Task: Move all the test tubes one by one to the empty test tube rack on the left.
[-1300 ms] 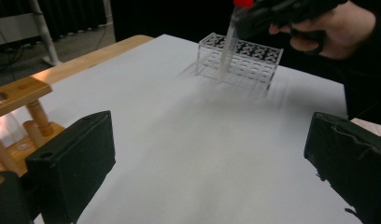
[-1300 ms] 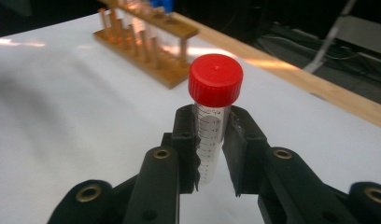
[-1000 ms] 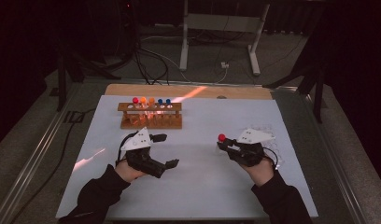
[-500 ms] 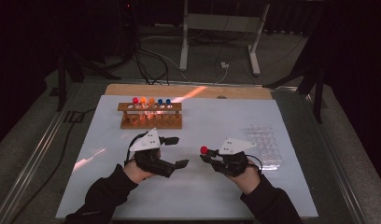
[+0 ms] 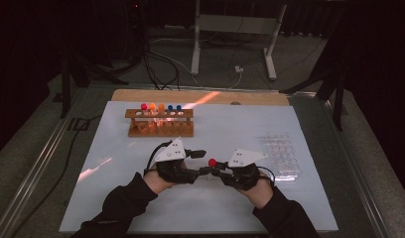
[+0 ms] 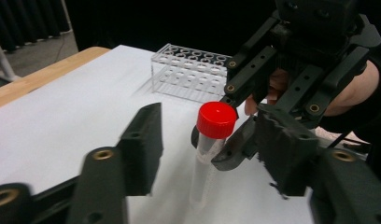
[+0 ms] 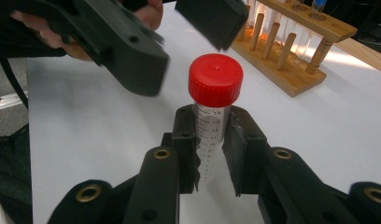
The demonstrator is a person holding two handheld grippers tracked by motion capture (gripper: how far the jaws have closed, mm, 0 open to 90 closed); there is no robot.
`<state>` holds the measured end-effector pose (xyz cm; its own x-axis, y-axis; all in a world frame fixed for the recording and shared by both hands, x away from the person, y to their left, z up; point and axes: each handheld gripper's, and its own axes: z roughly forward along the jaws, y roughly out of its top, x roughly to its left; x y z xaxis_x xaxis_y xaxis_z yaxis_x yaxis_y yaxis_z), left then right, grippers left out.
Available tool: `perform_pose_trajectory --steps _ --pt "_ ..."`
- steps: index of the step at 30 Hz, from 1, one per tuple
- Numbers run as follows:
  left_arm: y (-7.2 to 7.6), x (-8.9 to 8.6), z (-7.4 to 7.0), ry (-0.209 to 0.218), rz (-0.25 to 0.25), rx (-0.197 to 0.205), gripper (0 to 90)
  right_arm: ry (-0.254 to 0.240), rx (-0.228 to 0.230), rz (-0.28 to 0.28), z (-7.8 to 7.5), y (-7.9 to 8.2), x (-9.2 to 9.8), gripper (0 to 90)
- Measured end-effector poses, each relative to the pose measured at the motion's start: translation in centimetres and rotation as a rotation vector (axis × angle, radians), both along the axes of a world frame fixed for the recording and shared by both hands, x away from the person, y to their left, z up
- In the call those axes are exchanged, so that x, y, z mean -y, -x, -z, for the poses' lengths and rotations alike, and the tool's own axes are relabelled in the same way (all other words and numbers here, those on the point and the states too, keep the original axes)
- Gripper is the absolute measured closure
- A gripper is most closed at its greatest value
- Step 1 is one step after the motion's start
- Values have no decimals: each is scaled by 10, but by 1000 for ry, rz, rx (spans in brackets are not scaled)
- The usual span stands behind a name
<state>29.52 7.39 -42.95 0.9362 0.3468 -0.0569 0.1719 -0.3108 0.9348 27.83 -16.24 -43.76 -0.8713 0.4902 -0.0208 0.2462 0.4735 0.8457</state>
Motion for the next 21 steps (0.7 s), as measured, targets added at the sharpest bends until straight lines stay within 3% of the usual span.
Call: perform_pose_trajectory --steps 5,15,21 --pt "-3 5 1 4 5 2 572 -1 -2 6 -1 -1 1 746" --pt "-6 16 3 -4 29 9 694 -1 -3 14 -1 -1 2 746" --pt "-6 16 1 -2 18 16 711 -22 -5 27 0 -3 4 737"
